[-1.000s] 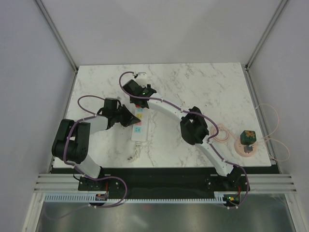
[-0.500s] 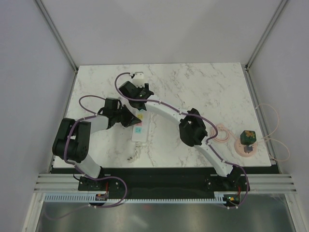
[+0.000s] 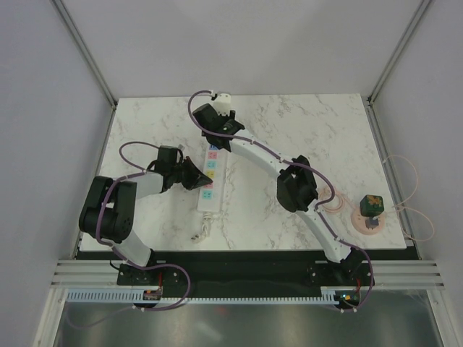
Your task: Pull the plug off the socket
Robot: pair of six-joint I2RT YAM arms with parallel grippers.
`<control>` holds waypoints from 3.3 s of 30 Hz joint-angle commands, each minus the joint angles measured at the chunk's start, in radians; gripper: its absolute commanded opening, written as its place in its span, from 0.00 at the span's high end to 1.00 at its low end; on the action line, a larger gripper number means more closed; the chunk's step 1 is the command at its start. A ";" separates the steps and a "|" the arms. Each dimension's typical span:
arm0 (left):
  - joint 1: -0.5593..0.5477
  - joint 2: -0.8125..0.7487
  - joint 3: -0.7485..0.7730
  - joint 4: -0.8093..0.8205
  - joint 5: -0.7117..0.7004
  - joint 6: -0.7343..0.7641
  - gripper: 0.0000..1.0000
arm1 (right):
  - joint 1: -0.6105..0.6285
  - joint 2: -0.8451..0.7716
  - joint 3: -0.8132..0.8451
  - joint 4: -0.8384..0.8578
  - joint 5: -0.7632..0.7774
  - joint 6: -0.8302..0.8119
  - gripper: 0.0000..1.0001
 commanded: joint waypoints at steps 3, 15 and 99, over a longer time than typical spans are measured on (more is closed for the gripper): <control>-0.009 -0.056 -0.021 -0.136 -0.099 0.135 0.98 | 0.004 -0.195 -0.116 0.061 -0.075 -0.010 1.00; -0.015 -0.390 0.007 -0.202 0.067 0.185 0.53 | -0.120 -0.496 -0.595 0.270 -0.321 -0.015 1.00; -0.291 0.107 0.534 -0.684 -0.562 0.543 0.17 | -0.372 -1.155 -1.344 0.165 -0.565 -0.222 0.02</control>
